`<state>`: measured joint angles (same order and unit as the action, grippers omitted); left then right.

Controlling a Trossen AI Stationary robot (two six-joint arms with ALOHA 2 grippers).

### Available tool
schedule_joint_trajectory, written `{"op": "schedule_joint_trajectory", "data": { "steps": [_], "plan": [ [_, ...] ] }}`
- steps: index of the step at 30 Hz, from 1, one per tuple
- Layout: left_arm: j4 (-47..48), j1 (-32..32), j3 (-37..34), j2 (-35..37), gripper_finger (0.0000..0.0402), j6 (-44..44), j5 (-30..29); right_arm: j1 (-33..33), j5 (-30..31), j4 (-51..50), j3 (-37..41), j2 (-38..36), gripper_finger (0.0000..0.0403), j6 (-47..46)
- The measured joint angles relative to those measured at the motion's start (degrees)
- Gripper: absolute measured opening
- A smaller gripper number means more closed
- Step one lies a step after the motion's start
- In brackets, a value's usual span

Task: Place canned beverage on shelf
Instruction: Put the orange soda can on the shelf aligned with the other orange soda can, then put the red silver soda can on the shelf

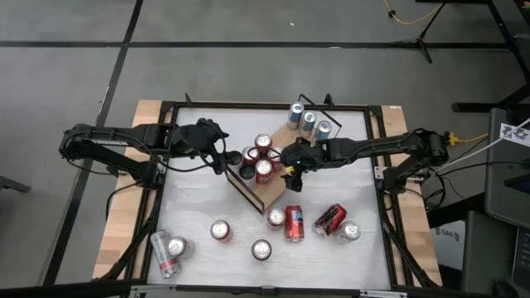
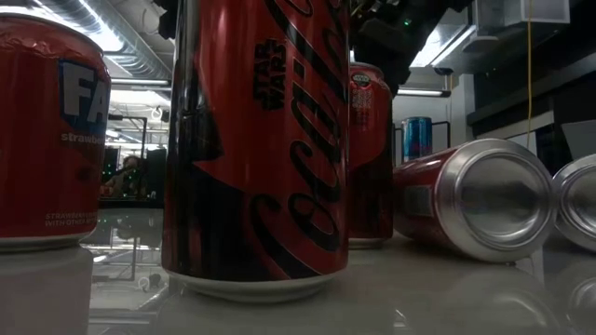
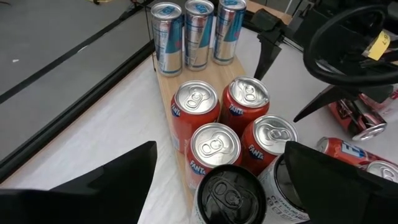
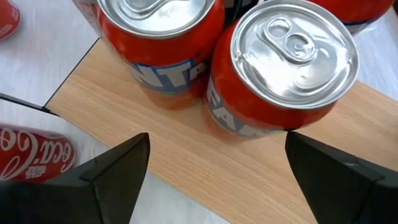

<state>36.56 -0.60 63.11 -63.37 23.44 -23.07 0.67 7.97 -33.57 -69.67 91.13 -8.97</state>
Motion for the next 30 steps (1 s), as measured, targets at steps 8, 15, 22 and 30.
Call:
{"op": "schedule_joint_trajectory", "data": {
  "steps": [8, 15, 22, 30],
  "plan": [
    [0.0, 0.0, 0.0, -0.02, 0.0346, 0.0, 0.0, 0.04, -0.02, -3.03, -0.02, -0.97, 0.0363, -0.02],
    [0.26, -0.09, 0.0, 0.0, 0.0346, -0.02, 0.18, 0.06, -0.02, -5.3, -0.09, -4.17, 0.0363, -0.05],
    [-1.02, -1.59, 0.0, -0.02, 0.0346, 0.96, 4.99, 0.04, 0.02, -6.05, -0.09, -8.64, 0.0363, 0.93],
    [-3.07, -6.68, 0.0, 0.0, 0.0346, 12.28, 4.55, 0.04, 0.51, -6.18, -0.09, -12.86, 0.0363, 3.5]
  ]
}}
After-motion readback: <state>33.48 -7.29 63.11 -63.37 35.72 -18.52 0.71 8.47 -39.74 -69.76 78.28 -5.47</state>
